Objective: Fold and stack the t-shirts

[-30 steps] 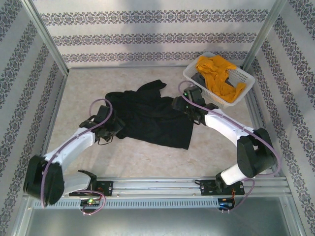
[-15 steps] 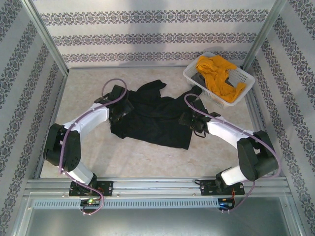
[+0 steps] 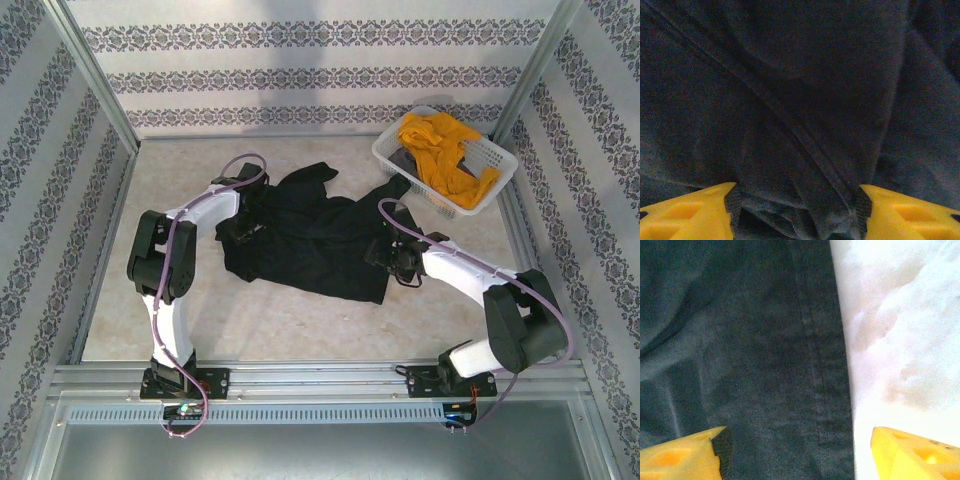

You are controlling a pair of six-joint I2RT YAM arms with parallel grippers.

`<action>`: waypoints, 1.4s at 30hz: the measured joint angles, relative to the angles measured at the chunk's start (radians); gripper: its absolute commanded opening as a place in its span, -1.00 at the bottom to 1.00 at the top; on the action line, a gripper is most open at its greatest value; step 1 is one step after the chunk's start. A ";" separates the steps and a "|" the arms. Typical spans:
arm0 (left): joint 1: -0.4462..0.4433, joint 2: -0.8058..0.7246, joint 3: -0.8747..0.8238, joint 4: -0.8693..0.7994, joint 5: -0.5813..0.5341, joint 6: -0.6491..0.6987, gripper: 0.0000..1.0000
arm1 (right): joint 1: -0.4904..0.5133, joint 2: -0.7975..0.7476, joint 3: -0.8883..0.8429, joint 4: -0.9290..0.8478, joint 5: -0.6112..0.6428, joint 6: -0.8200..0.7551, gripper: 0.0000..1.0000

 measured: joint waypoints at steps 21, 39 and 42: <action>0.111 -0.369 -0.160 0.055 -0.122 -0.012 -1.00 | 0.052 0.126 0.039 -0.063 0.030 0.169 -1.00; 0.370 -0.922 -0.476 -0.098 -0.395 -0.102 -1.00 | -0.017 0.188 0.336 -0.105 0.023 -0.127 -1.00; 0.391 -0.969 -0.516 -0.084 -0.382 -0.095 -1.00 | 0.004 0.138 0.282 -0.108 0.026 -0.131 -1.00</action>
